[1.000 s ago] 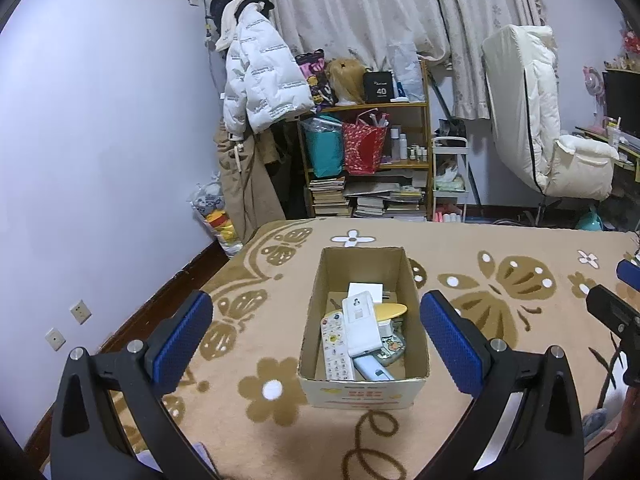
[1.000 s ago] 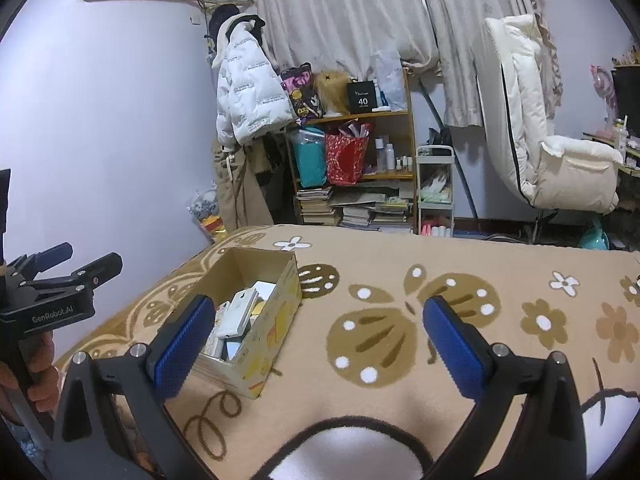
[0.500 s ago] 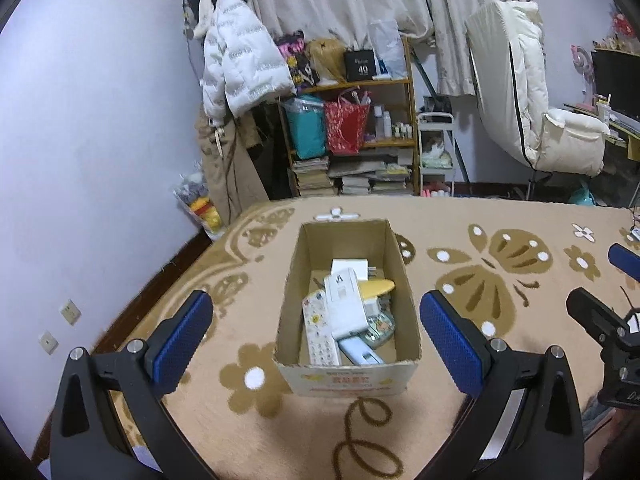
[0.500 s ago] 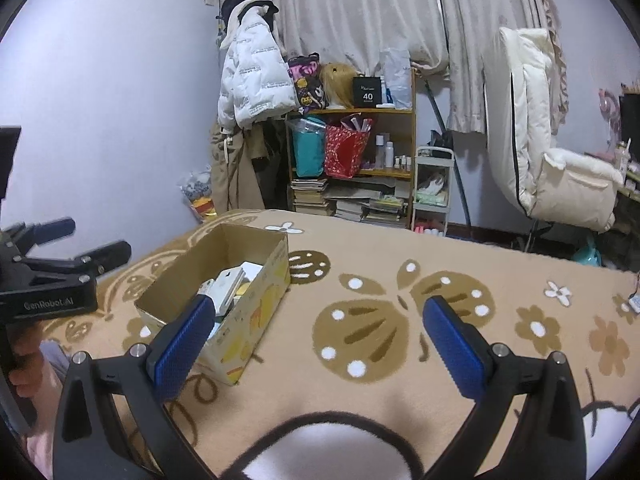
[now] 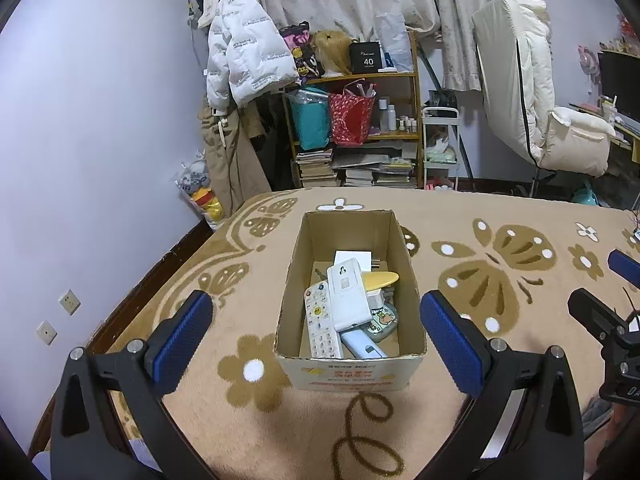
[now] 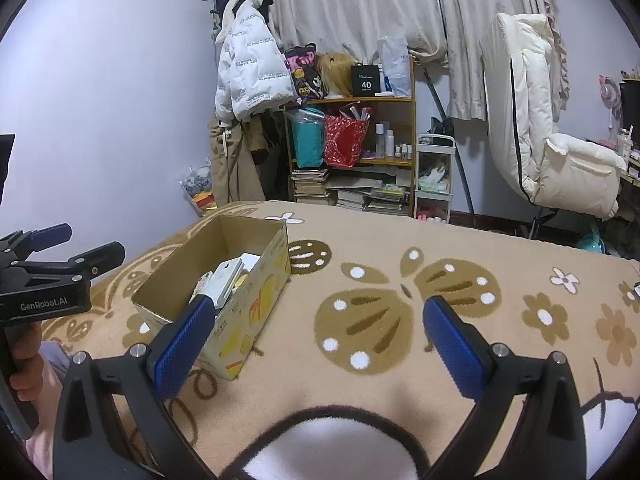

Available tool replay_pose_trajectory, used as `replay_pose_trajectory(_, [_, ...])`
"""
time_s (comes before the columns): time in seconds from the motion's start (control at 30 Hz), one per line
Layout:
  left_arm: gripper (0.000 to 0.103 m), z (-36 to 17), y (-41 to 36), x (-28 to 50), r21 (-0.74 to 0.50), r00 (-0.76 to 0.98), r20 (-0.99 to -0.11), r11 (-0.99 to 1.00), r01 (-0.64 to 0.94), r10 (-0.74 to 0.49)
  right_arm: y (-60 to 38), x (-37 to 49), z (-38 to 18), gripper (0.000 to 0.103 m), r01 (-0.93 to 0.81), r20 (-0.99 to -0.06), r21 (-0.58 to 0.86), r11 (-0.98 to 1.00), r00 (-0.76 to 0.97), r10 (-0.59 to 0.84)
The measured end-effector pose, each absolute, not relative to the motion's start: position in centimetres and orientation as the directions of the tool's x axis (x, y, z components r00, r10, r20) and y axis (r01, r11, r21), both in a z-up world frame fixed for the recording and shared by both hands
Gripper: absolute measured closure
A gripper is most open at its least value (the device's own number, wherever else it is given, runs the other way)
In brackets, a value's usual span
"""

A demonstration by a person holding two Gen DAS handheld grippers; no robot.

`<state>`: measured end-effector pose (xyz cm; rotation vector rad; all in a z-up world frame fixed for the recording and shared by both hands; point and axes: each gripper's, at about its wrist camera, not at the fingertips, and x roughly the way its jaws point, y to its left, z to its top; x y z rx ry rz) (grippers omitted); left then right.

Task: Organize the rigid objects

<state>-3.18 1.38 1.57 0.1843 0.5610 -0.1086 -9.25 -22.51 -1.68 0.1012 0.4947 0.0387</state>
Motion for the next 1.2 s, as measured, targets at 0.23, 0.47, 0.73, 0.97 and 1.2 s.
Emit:
replay_pose_trajectory(0.23, [0.001, 1.41, 1.31, -3.03, 0.153, 0.839, -0.541, 0.975, 0.158, -0.051, -22.44, -9.08, -1.93, 0.0, -0.011, -0.479, 0.102, 0.995, 0.876, 0.059])
replay_pose_trajectory(0.47, [0.001, 1.12, 1.02, -2.94, 0.165, 0.837, -0.545, 0.972, 0.166, -0.05, -22.3, -8.94, -1.93, 0.0, -0.009, -0.476, 0.099, 0.995, 0.878, 0.055])
replay_pose_trajectory(0.73, [0.001, 1.1, 1.0, -2.97, 0.174, 0.839, -0.542, 0.971, 0.163, -0.044, -22.18, -8.73, -2.19, 0.0, -0.006, -0.475, 0.095, 0.995, 0.878, 0.05])
replay_pose_trajectory(0.97, [0.001, 1.04, 1.06, -2.96, 0.18, 0.837, -0.547, 0.971, 0.155, -0.032, -22.12, -8.71, -2.16, 0.0, -0.004, -0.476, 0.093, 0.996, 0.878, 0.048])
replay_pose_trajectory(1.2, [0.001, 1.09, 1.03, -2.99, 0.182, 0.837, -0.546, 0.971, 0.157, -0.033, -22.2, -8.71, -2.16, 0.0, -0.005, -0.476, 0.094, 0.996, 0.878, 0.049])
